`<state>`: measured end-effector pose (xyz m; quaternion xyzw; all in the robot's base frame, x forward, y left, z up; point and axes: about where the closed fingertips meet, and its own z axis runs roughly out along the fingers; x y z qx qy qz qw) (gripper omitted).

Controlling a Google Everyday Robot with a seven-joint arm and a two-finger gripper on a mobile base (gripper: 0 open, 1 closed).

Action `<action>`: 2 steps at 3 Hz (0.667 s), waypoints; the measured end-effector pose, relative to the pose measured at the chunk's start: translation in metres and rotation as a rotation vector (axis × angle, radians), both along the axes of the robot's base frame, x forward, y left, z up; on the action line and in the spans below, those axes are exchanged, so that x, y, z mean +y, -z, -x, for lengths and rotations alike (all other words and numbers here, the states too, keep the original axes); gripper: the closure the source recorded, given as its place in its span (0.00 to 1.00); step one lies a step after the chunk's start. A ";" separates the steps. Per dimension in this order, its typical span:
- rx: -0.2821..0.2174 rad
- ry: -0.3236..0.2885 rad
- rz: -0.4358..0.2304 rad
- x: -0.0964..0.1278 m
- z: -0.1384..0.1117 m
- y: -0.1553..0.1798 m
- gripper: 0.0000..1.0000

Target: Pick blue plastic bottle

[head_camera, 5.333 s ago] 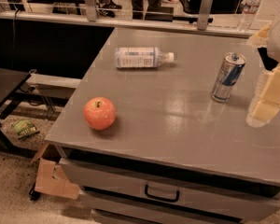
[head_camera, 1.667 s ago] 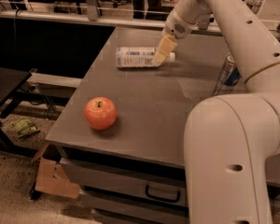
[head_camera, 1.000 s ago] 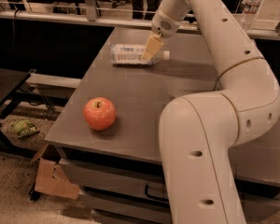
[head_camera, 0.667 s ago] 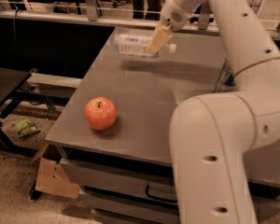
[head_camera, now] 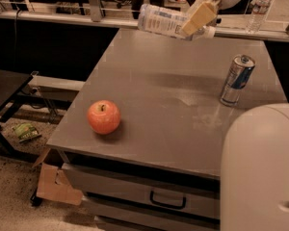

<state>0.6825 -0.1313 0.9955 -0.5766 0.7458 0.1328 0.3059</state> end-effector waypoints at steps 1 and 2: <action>0.014 -0.015 -0.026 -0.006 0.054 -0.006 1.00; 0.014 -0.015 -0.026 -0.006 0.054 -0.006 1.00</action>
Offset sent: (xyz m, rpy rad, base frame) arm -0.1070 -0.0073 -0.0009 0.0206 0.0355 0.0332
